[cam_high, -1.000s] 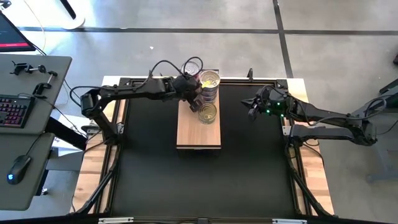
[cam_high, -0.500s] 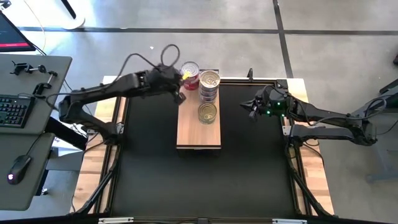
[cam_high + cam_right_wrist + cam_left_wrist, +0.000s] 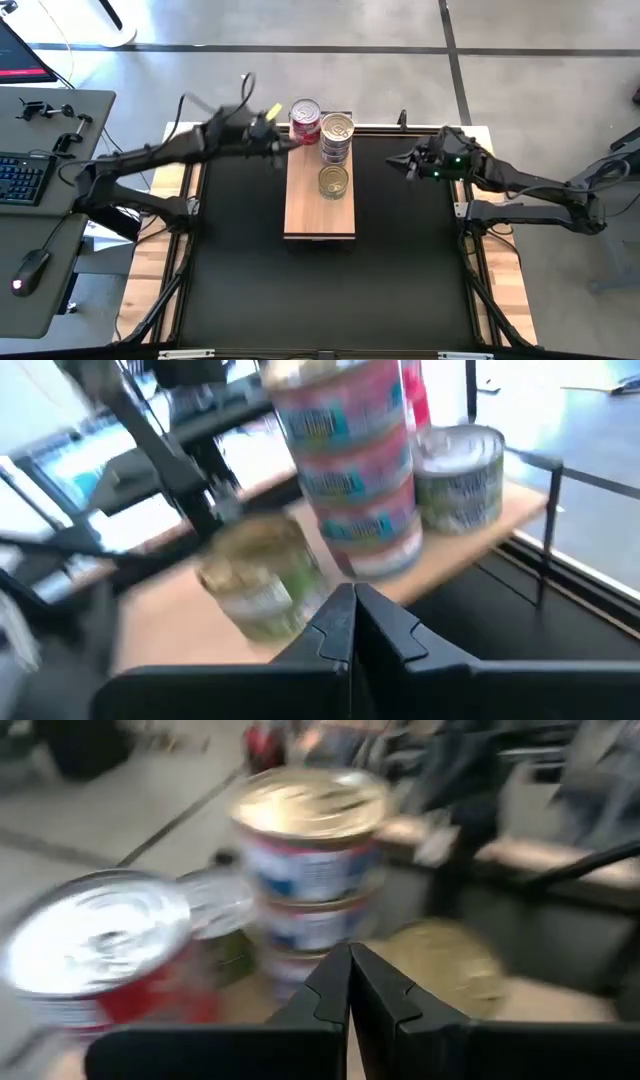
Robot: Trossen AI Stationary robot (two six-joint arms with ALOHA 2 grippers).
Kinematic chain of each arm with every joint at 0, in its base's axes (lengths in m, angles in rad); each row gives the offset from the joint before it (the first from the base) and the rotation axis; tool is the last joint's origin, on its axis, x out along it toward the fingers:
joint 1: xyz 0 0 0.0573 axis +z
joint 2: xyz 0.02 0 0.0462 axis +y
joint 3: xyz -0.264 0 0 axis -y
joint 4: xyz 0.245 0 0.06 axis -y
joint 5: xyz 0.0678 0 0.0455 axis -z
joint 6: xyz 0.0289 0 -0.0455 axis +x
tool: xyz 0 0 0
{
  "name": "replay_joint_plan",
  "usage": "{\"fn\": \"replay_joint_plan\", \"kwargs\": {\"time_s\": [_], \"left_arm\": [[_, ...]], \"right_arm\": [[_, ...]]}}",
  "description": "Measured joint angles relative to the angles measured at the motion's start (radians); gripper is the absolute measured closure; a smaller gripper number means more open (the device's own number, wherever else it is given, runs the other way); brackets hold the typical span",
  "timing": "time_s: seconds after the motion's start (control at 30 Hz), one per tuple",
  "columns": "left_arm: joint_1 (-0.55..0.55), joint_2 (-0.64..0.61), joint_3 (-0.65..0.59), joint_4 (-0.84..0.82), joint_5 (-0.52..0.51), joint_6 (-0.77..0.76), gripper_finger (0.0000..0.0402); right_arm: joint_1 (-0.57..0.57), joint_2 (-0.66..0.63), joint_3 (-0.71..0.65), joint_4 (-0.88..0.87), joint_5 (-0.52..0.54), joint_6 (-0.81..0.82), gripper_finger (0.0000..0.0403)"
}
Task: Stack canned seafood by type on shelf
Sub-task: Return to Home Position
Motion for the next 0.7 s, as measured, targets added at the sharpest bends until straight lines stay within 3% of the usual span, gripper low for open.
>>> {"fn": "replay_joint_plan", "kwargs": {"time_s": [0.23,0.4,0.7], "left_arm": [[-0.180,-0.303,-0.489,0.536,-0.044,-0.217,0.0401],[-0.276,-0.468,-0.777,0.890,-0.096,-0.250,0.0402],[-0.329,-0.710,-1.088,1.030,-0.127,-0.355,0.0401]], "right_arm": [[0.000,-0.001,0.114,-0.013,-0.005,0.065,0.0403],[-0.001,0.000,0.173,-0.043,-0.005,0.145,0.0403],[-0.001,-0.001,0.223,-0.116,-0.011,0.216,0.0403]]}}
